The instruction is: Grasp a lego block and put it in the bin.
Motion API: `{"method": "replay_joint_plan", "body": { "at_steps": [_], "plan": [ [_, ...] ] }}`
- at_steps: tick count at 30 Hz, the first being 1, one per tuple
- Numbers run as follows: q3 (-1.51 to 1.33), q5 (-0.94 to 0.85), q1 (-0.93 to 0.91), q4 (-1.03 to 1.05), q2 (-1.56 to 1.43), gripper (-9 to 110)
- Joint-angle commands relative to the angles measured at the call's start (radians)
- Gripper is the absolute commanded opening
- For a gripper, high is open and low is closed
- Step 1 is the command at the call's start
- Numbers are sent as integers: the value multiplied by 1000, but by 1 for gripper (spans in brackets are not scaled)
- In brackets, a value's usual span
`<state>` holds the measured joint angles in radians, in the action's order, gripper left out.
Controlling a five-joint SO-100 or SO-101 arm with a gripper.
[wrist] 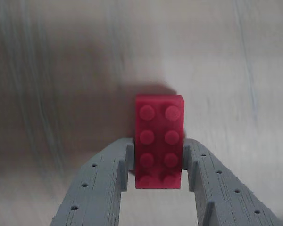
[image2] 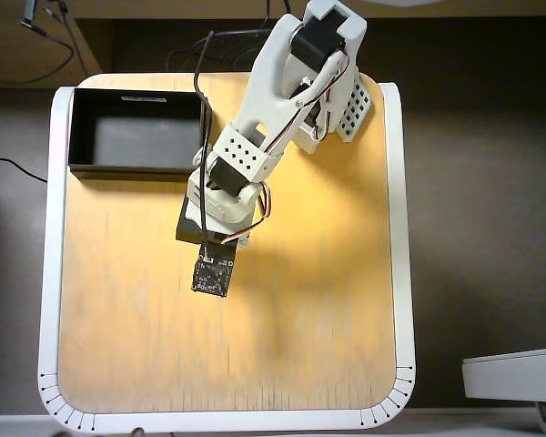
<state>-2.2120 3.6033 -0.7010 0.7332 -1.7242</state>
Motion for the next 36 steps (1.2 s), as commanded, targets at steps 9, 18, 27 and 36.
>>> {"method": "replay_joint_plan", "body": {
  "at_steps": [9, 18, 27, 36],
  "plan": [
    [86, -215, 9, 9, -373, 1],
    [89, -328, -95, 28, -565, 1],
    [314, -313, -261, 431, -574, 1],
    [390, -209, -451, 589, -572, 1]
  ]
}}
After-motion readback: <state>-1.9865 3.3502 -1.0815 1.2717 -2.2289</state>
